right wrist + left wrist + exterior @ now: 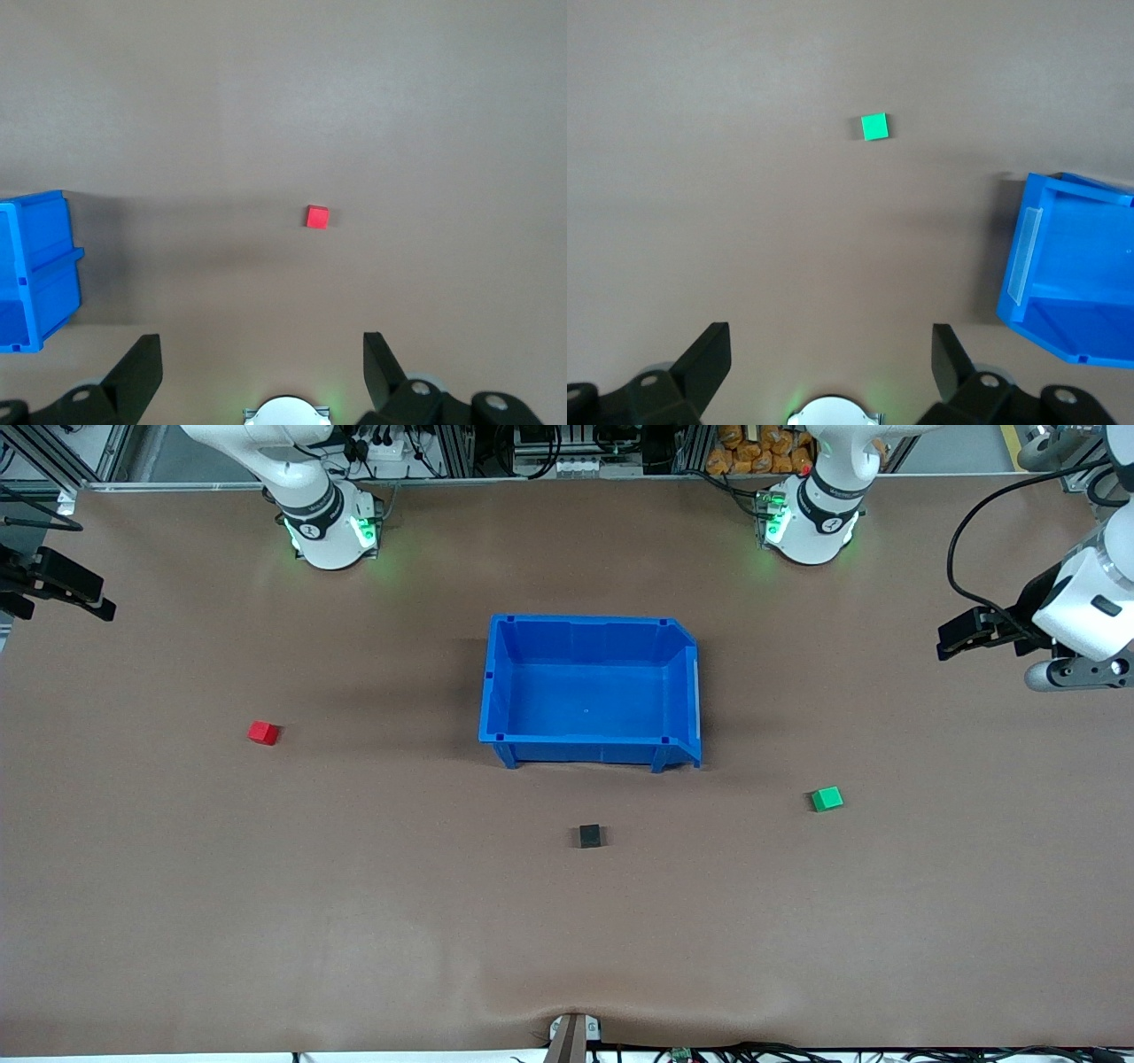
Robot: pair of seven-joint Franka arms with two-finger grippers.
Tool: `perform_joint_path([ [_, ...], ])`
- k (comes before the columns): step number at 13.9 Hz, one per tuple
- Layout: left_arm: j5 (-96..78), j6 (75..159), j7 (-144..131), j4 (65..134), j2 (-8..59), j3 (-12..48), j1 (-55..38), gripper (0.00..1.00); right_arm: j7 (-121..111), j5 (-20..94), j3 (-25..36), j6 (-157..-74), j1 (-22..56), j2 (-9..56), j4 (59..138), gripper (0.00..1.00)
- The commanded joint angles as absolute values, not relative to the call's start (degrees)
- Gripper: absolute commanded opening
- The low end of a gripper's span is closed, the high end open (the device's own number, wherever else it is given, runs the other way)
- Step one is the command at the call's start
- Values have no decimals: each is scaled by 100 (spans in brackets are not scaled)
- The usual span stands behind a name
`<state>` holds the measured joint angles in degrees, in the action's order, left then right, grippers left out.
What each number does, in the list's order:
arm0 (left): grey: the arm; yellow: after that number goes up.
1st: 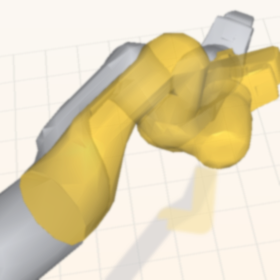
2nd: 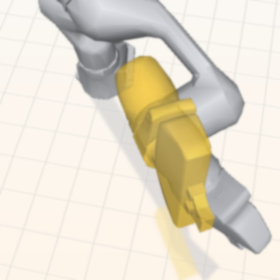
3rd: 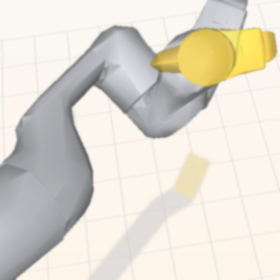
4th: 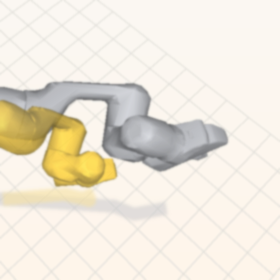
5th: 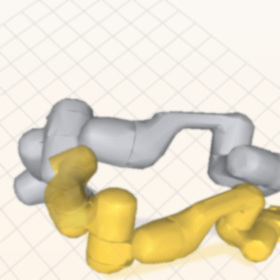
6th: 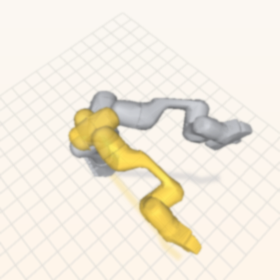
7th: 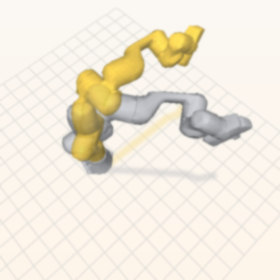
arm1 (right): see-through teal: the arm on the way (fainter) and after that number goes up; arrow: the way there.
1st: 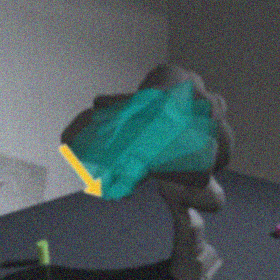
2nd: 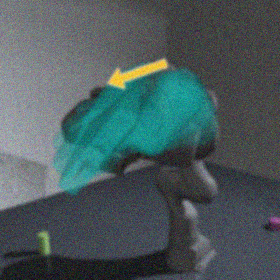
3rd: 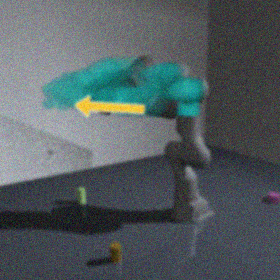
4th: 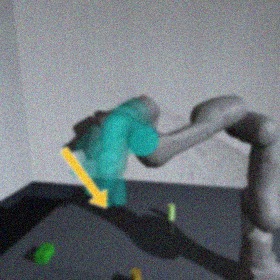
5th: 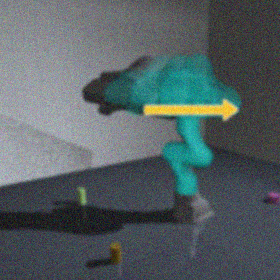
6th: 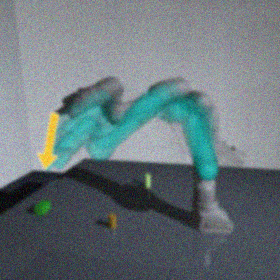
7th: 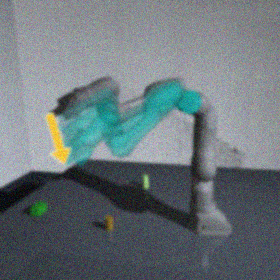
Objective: Attach green and red cubes to black cube
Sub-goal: 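Move the left gripper down toward the green cube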
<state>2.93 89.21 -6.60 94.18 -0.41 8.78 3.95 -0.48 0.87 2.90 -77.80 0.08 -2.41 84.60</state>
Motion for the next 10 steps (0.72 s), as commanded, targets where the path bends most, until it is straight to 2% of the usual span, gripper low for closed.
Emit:
perform_joint_path([
  [1, 264, 9202, -598, 9729, -62, 897, 431, 100, -9, -18, 290, -7778, 9, -211, 8455, 100],
  [10, 264, 10862, -677, 10907, 430, 923, 430, 100, -18, -9, 299, -7761, 0, -211, 8464, 100],
])
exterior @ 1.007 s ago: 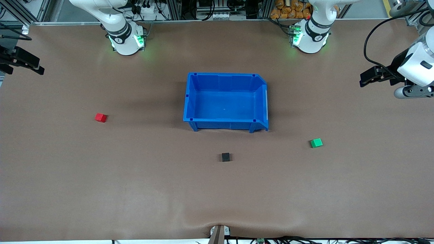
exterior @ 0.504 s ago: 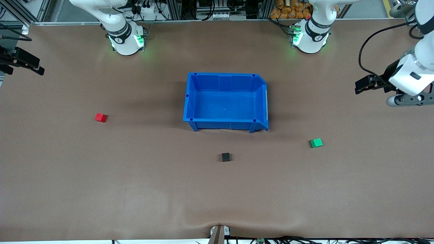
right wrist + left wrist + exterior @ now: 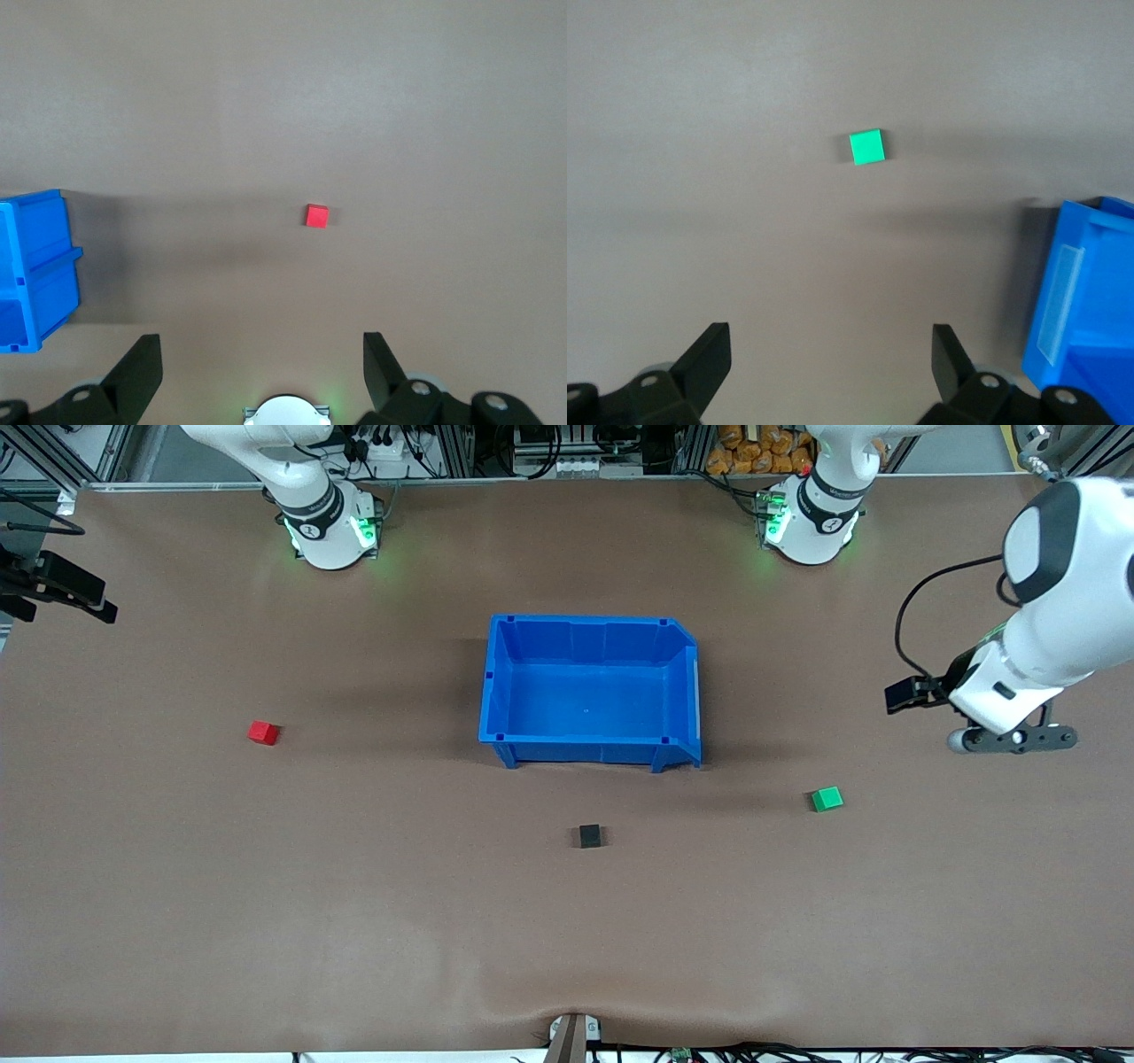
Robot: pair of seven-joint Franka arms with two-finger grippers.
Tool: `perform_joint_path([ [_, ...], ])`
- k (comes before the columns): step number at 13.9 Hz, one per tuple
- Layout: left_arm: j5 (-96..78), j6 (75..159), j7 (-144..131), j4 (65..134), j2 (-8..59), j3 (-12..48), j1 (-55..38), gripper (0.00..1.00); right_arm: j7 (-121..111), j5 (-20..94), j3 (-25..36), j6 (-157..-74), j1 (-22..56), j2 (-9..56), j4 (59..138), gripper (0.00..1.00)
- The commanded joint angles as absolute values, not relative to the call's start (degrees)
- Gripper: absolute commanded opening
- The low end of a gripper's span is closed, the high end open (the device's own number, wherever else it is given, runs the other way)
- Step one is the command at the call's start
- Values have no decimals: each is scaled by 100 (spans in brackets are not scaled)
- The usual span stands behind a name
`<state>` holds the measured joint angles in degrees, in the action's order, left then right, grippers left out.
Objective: Attach green and red cubes to black cube
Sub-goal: 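Move the left gripper down toward the green cube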
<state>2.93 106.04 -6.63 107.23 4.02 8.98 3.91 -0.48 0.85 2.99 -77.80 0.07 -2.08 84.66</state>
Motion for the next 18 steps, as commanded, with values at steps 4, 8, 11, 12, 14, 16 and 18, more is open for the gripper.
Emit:
perform_joint_path([
  [4, 272, 11127, -773, 10890, 825, 932, 422, 100, 35, -9, 299, -7761, 17, -211, 8455, 100],
  [8, 272, 11197, -967, 10837, 1045, 932, 396, 100, -9, -9, 299, -7664, -9, -176, 8481, 100],
  [11, 272, 11232, -1404, 10723, 1300, 940, 378, 100, -9, 0, 299, -7655, 9, -185, 8481, 100],
  [12, 281, 11337, -1528, 10723, 1405, 940, 361, 100, 0, 0, 299, -7647, 9, -185, 8481, 100],
  [14, 272, 11583, -1538, 10723, 1581, 940, 378, 100, 9, 0, 299, -7612, 0, -176, 8499, 100],
  [16, 272, 11637, -1547, 10644, 1739, 940, 413, 100, 9, 0, 299, -7620, 0, -176, 8525, 100],
  [18, 272, 11663, -1547, 10530, 1959, 940, 404, 100, 9, 9, 299, -7638, 0, -123, 8543, 100],
])
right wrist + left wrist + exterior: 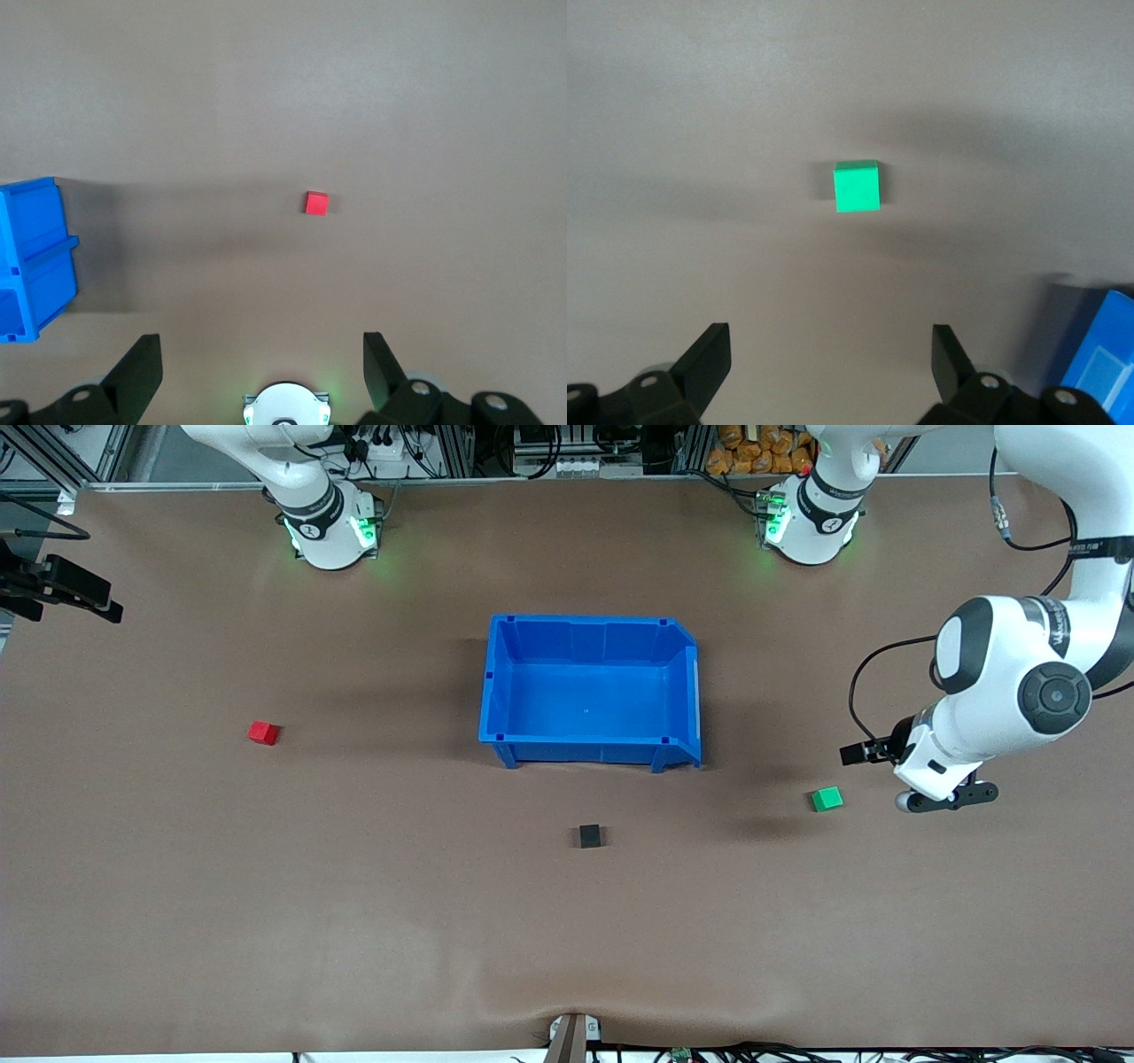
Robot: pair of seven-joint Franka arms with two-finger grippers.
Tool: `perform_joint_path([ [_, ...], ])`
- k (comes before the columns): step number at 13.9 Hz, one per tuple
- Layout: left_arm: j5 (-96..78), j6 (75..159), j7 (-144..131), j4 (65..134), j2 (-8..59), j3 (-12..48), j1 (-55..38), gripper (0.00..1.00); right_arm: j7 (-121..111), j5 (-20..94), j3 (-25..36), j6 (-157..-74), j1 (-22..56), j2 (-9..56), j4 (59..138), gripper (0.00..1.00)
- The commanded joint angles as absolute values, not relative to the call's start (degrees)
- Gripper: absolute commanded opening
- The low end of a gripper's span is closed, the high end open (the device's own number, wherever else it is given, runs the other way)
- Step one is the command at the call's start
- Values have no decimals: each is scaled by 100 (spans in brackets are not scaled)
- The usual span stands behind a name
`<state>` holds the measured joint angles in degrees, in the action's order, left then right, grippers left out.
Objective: Attach green and red cubes to black cube
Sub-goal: 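Move the left gripper down toward the green cube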
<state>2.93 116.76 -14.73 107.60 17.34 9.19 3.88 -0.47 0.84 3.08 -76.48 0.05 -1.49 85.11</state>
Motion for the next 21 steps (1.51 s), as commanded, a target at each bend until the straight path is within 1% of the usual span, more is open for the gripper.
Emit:
perform_joint_path([
  [1, 272, 11741, -1556, 10521, 2030, 940, 396, 100, 17, 9, 299, -7646, 0, -106, 8552, 100],
  [7, 272, 12243, -1723, 10521, 2373, 940, 422, 100, 18, 18, 299, -7664, -9, -44, 8596, 100],
  [10, 272, 12576, -1775, 10521, 2635, 940, 422, 94, 18, 9, 308, -7673, -18, -26, 8648, 100],
  [13, 281, 12954, -1775, 10529, 2917, 940, 422, 94, 18, 18, 308, -7690, -35, -26, 8657, 100],
  [19, 352, 13315, -1749, 10547, 3225, 923, 431, 90, 18, 18, 308, -7734, -35, 44, 8701, 100],
  [21, 352, 13499, -1749, 10547, 3339, 914, 431, 86, 26, 18, 308, -7804, -44, 53, 8789, 100],
])
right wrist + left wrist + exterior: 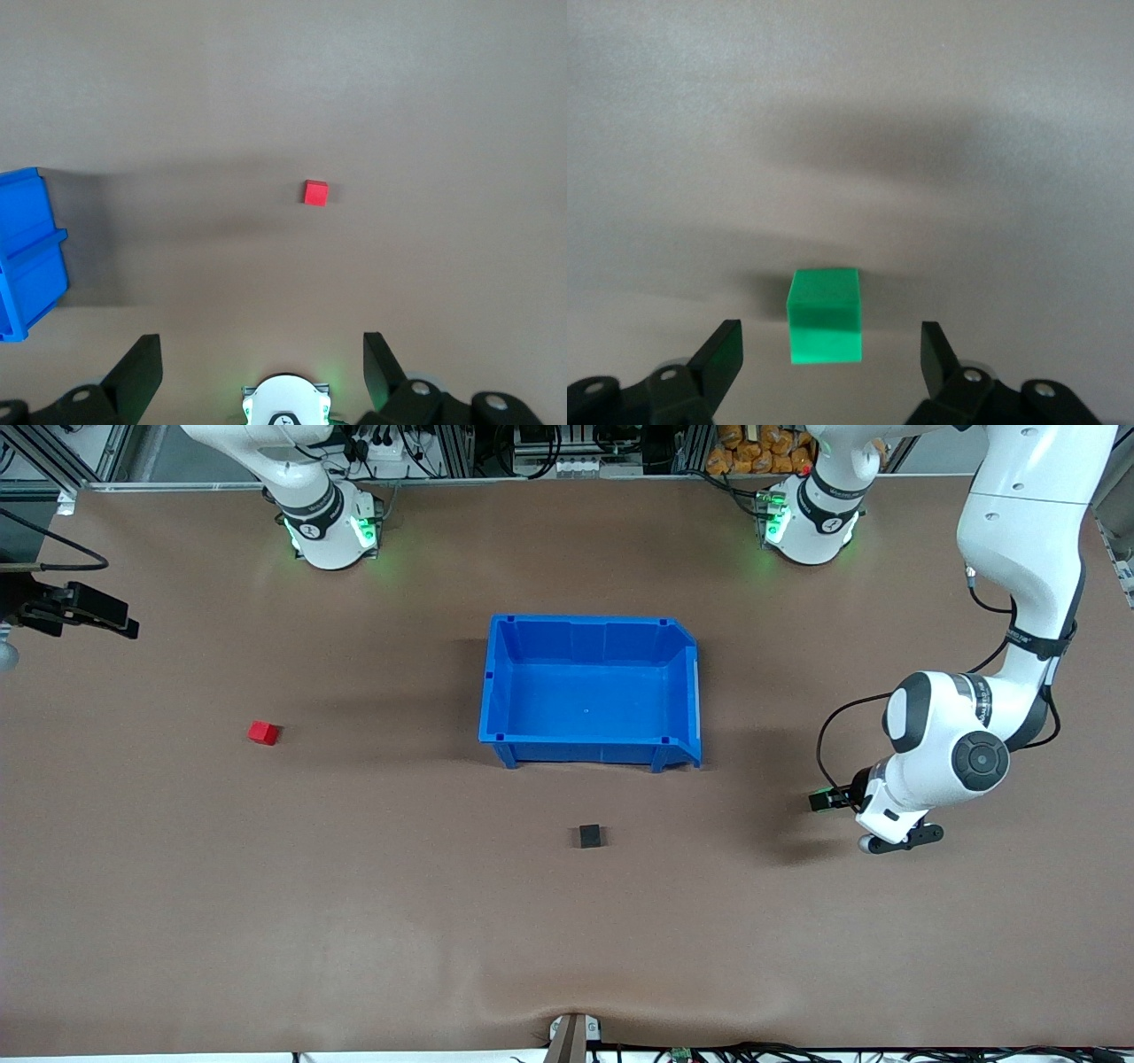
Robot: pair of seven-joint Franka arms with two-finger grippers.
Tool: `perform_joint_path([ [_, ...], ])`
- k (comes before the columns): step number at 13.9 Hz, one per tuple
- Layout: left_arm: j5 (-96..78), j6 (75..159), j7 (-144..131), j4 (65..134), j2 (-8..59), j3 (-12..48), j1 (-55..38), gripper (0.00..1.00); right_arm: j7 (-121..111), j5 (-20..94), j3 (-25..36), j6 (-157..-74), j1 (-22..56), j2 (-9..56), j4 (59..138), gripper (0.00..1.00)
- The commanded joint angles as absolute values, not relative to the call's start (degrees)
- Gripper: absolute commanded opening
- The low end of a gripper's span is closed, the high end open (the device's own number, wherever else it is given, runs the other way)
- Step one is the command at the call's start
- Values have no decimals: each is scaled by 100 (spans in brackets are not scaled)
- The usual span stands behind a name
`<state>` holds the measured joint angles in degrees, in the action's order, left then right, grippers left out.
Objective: Attach green and red cubes to black cube
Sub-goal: 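Move the left gripper down toward the green cube, then close the left gripper on the green cube and lift it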
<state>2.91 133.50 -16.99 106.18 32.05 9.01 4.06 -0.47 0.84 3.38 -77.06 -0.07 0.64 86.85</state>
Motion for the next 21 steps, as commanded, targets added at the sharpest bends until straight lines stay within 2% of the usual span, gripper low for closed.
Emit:
perform_joint_path([
  [1, 352, 13561, -1749, 10547, 3383, 905, 431, 85, 18, 18, 308, -7822, -44, 44, 8824, 100],
  [4, 352, 13588, -1758, 10547, 3436, 896, 431, 74, 18, 18, 308, -7840, -44, 53, 8842, 100],
  [7, 343, 13597, -1784, 10547, 3445, 896, 431, 58, 18, 18, 308, -7866, -53, 62, 8912, 100],
  [9, 290, 13632, -1819, 10564, 3445, 888, 483, 44, 18, 18, 308, -7893, -53, 79, 8930, 100],
  [10, 290, 13658, -1898, 10564, 3445, 896, 518, 35, 18, 18, 308, -7893, -53, 79, 8930, 100],
  [11, 281, 13658, -1968, 10547, 3445, 896, 527, 20, 18, 18, 308, -7901, -53, 79, 8930, 100],
  [12, 281, 13658, -2056, 10529, 3437, 896, 527, 13, 18, 18, 308, -7901, -44, 88, 8938, 100],
  [16, 167, 13746, -2434, 10346, 3445, 905, 492, 8, 18, 18, 308, -7954, -44, 141, 8991, 100],
  [17, 158, 13746, -2461, 10275, 3471, 905, 440, 0, 18, 18, 308, -8015, -44, 141, 9052, 100],
  [21, 158, 13746, -3644, 9801, 3664, 958, 317, 0, 18, 18, 308, -8130, -44, 141, 9184, 100],
])
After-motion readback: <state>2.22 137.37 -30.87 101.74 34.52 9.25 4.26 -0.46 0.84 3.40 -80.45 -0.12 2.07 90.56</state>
